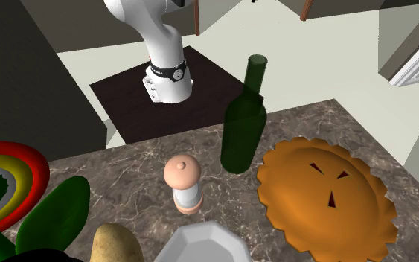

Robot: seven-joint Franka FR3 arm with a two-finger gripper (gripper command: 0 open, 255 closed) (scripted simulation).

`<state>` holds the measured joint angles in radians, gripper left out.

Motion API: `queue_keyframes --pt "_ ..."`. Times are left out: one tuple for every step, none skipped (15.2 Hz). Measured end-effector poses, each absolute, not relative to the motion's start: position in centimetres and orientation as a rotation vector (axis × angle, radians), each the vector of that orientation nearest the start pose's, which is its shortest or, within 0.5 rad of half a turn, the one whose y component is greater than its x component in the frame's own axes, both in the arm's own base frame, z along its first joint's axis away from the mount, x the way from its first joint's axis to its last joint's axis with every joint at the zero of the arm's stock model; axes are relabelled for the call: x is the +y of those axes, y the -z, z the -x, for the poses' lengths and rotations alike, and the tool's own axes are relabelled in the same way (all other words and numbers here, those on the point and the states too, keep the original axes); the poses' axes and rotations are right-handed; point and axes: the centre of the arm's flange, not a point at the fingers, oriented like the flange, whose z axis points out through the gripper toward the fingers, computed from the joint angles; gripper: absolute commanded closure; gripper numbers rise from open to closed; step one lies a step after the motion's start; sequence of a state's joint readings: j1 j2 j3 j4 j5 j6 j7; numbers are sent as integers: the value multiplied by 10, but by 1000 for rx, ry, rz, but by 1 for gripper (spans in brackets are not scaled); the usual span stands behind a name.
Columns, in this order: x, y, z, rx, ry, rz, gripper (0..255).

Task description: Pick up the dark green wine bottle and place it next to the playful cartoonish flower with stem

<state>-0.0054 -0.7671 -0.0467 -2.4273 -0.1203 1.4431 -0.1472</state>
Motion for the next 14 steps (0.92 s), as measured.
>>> queue_keyframes --pt "-32 -542 -292 -174 -360 3184 0" --pt "-33 -540 -298 -163 -352 3180 0" --pt "-32 -537 -307 -145 -337 3174 0" --pt "-32 -532 -315 -124 -320 3167 0" --pt "-33 -531 -324 -103 -301 3159 0" --pt "-34 -526 -334 -79 -283 3150 0" --pt "-33 -522 -344 -57 -263 3141 0" --pt "-32 -520 -354 -34 -242 3131 0" --pt "-35 -516 -363 -10 -223 3121 0" --pt "-37 -514 -374 13 -202 3111 0" --pt "-37 -509 -385 36 -184 3101 0" --pt "-38 -506 -392 48 -173 3095 0" --pt "-38 -503 -395 55 -167 3092 0" --pt "-38 -498 -396 59 -164 3091 0"
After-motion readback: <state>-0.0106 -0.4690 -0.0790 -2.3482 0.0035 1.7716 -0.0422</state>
